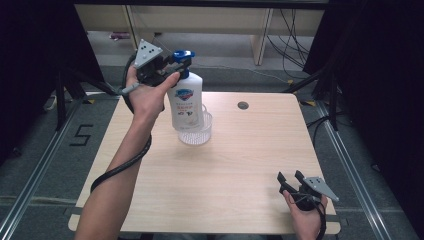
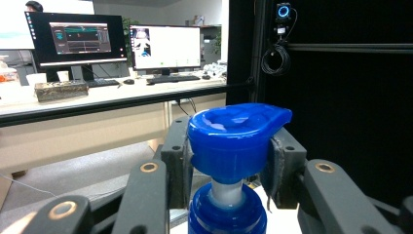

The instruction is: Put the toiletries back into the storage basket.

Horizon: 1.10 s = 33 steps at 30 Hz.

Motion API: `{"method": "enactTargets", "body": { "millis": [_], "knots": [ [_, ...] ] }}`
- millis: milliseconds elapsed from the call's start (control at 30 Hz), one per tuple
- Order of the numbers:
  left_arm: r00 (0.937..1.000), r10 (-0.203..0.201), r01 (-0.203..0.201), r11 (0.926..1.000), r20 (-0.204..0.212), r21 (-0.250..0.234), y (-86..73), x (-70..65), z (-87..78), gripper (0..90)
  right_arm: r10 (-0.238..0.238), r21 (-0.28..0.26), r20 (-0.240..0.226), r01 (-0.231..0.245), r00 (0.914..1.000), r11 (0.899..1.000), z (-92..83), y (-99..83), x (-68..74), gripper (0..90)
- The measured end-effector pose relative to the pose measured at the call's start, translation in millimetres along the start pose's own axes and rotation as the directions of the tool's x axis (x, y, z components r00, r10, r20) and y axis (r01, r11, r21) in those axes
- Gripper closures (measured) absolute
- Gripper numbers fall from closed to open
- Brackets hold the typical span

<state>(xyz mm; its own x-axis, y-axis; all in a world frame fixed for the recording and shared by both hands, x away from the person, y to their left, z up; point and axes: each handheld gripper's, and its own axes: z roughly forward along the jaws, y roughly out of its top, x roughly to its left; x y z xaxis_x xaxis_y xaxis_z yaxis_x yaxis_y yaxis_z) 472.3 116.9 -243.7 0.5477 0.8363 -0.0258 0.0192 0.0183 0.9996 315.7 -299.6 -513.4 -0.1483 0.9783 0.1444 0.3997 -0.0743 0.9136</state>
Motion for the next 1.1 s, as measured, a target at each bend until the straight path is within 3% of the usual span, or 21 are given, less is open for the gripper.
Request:
{"method": "enactTargets", "body": {
  "millis": [367, 433, 1100],
  "knots": [
    [0.9999, 0.008, -0.008, 1.0, 0.007, 0.003, -0.4, 3.8, 11.0, 59.8, 0.003, -0.002, 0.001, -0.003, 1.0, 1.0, -0.1, 0.0, -0.1, 31.9],
    [0.9999, 0.011, -0.011, 0.9999, 0.002, 0.008, -1.8, 4.4, 13.4, 59.7, 0.022, 0.001, 0.001, -0.022, 0.9997, 1.0, -0.2, -0.3, 1.0, 31.9],
    [0.9999, 0.007, -0.007, 0.999, -0.008, 0.044, -14.2, 12.5, 33.1, 59.7, 0.0, -0.007, 0.01, 0.0, 1.0, 1.0, -1.2, -0.2, -1.1, 31.6]
  ]
}}
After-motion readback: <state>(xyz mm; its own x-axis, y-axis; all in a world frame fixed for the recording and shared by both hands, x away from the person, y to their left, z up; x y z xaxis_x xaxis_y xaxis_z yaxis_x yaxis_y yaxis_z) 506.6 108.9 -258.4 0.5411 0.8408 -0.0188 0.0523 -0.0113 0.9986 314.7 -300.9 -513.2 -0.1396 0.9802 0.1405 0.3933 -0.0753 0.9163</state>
